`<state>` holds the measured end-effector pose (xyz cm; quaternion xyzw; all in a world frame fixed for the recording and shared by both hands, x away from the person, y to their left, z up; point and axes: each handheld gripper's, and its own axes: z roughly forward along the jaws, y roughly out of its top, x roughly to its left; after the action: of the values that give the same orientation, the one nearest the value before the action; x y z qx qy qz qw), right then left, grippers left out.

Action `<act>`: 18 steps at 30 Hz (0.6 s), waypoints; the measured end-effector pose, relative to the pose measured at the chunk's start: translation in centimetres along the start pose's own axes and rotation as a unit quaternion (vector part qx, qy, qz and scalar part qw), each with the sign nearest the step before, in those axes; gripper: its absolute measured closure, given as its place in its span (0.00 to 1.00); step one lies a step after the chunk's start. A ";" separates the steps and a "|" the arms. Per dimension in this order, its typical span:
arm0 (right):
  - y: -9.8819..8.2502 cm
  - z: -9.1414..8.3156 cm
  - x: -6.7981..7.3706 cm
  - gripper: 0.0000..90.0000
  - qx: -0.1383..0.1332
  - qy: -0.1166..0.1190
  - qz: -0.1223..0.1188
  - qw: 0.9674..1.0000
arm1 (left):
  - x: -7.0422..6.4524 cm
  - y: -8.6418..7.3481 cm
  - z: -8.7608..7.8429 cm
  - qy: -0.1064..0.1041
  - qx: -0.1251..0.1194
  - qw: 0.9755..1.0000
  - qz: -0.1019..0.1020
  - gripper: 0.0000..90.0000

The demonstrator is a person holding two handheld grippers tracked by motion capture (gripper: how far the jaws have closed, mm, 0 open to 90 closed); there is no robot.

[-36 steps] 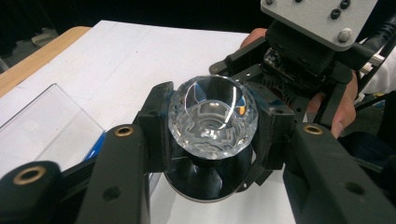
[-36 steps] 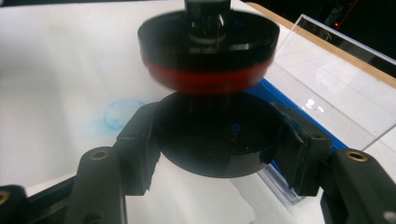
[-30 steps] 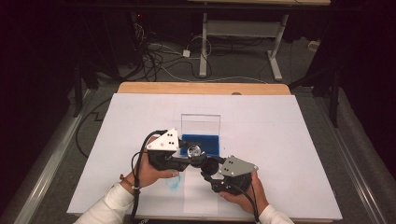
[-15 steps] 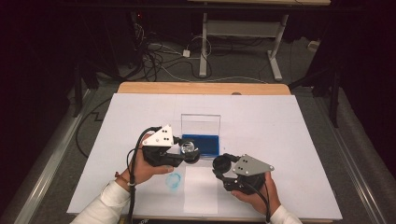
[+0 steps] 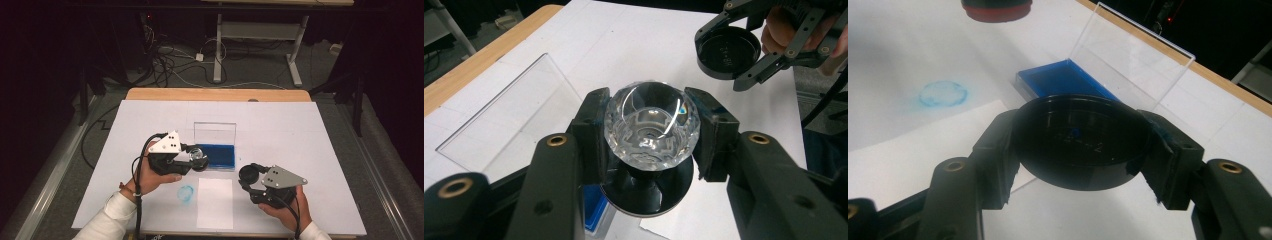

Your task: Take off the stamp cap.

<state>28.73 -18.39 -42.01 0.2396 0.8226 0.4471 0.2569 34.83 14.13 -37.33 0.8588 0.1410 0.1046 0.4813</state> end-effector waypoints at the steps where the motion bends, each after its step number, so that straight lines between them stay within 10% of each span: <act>1: -0.1 -0.1 -0.1 0.43 0.001 -0.001 0.000 1.000 | 0.0 0.0 0.0 0.000 0.000 1.000 -0.001 0.60; 18: -1.6 -1.8 -1.0 0.43 0.011 -0.016 0.012 1.000 | 1.0 -0.6 -0.4 0.014 0.003 1.000 -0.012 0.60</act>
<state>28.11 -20.89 -42.35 0.2595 0.8200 0.4377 0.2620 35.56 15.09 -37.60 0.8570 0.1579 0.1103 0.4780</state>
